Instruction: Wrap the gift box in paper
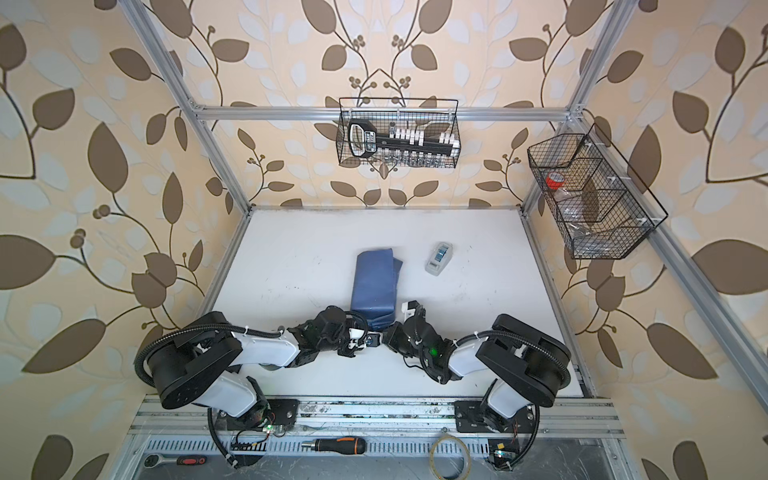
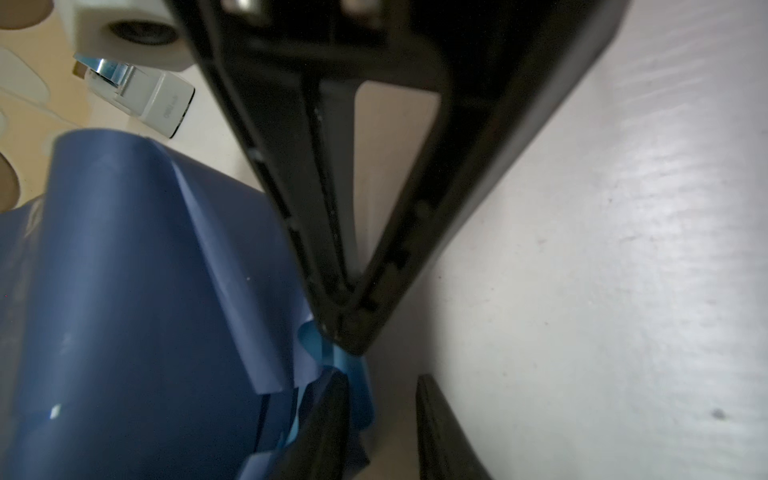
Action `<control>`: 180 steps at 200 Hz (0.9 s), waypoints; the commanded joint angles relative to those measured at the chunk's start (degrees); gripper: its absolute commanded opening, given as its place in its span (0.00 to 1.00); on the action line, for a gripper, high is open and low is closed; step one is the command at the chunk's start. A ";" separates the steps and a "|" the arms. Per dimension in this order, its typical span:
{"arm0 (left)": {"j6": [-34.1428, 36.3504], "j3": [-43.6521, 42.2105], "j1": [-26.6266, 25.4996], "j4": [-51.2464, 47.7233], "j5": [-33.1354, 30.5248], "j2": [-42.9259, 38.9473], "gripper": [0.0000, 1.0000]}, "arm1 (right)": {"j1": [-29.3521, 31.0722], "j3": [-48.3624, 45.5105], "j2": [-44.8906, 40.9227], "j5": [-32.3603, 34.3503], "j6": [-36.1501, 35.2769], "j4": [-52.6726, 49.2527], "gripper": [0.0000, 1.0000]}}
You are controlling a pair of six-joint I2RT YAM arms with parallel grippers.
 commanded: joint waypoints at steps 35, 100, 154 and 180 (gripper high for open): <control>3.07 1.41 0.36 2.19 -0.32 0.14 0.20 | -0.09 -1.17 0.01 -0.62 1.65 1.91 0.00; 1.05 3.98 0.36 -1.83 -1.78 0.19 0.02 | -0.20 -1.52 -0.34 0.07 1.29 1.80 0.00; 0.49 4.67 0.29 -3.14 -2.12 0.20 0.00 | -1.25 -2.48 -3.75 0.42 -0.11 -0.56 0.10; 0.12 4.79 0.36 -3.34 -2.03 -0.08 0.00 | -2.74 -3.78 -9.23 1.08 -2.73 -5.59 0.22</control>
